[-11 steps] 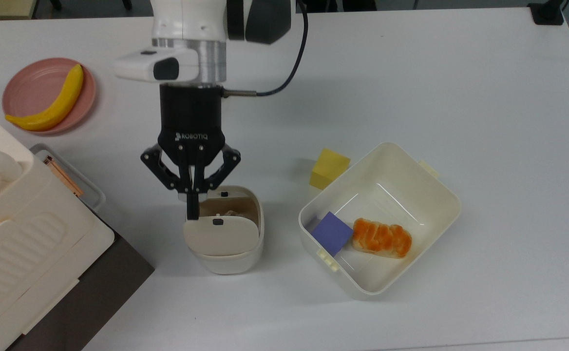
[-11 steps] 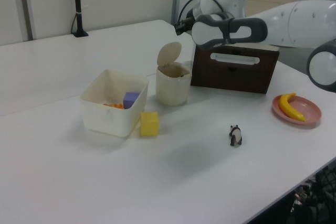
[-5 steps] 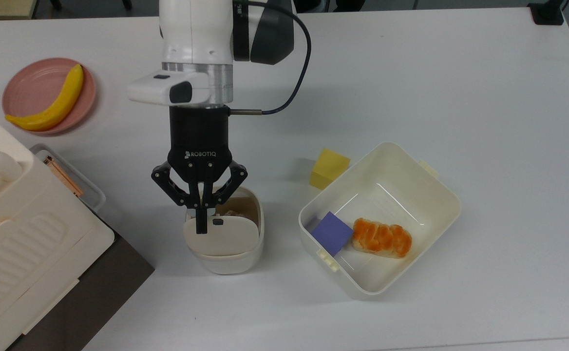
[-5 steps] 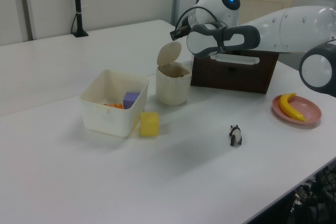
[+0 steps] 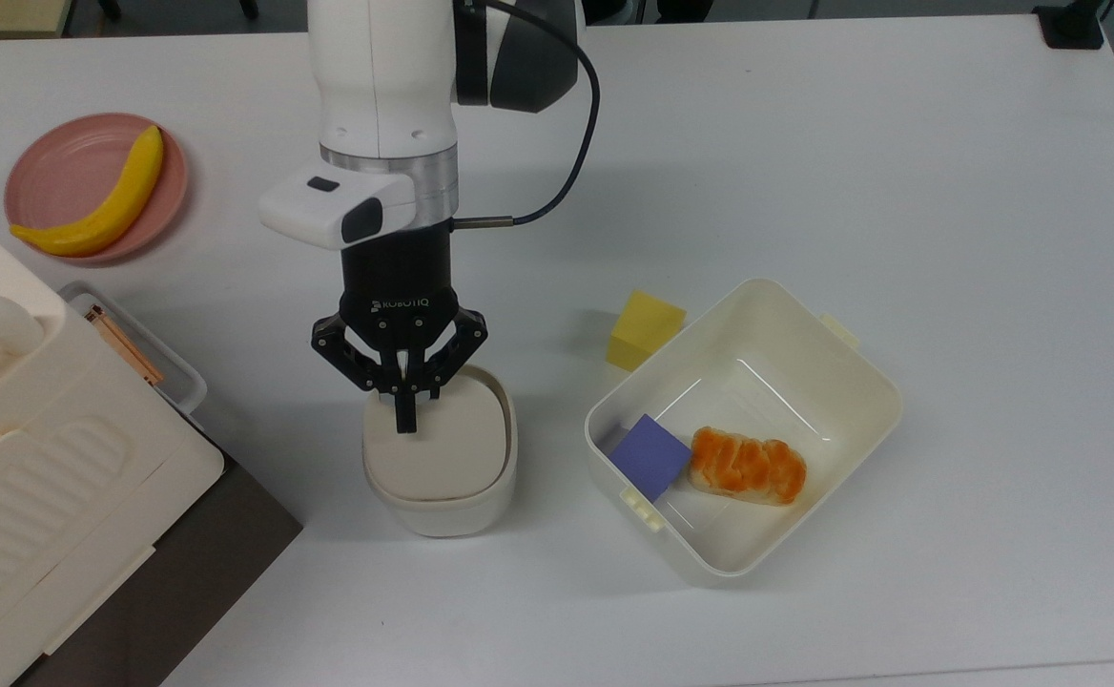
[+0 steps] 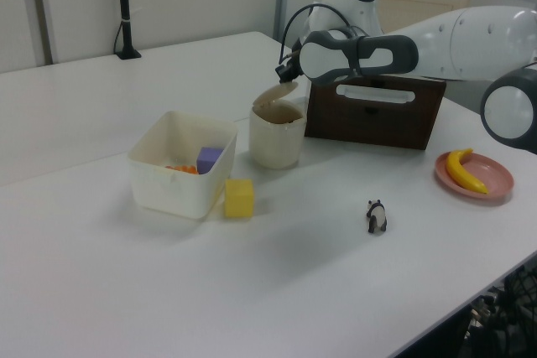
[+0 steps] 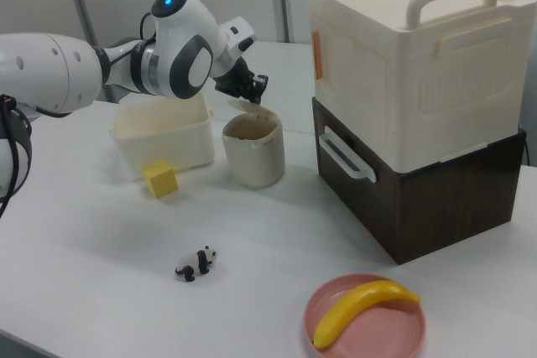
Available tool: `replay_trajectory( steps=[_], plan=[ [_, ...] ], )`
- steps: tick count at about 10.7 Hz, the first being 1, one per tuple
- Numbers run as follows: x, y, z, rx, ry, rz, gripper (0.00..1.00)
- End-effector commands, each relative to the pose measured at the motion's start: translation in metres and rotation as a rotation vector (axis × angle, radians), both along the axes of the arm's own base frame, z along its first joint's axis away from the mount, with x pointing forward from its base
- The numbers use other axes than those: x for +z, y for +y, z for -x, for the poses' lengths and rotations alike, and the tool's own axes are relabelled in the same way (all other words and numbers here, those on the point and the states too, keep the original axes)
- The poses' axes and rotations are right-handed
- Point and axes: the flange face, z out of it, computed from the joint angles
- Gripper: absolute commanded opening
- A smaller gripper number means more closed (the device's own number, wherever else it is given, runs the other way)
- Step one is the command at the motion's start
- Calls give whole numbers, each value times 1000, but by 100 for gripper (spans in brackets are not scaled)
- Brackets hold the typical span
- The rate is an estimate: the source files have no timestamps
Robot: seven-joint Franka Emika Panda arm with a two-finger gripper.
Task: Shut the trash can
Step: 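Push the raised lid down onto the trash can with the gripper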
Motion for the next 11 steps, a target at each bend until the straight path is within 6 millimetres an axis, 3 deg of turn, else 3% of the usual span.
replay_trajectory(
  steps=[1,6,7,9,11],
  plan=[
    [-19,5,10,25,99,7,0],
    [-69,23,12,43,180,1,0],
    [-66,23,12,42,174,-2,0],
    [-27,18,16,30,186,-9,0],
    [19,21,37,29,250,-6,0]
  ],
)
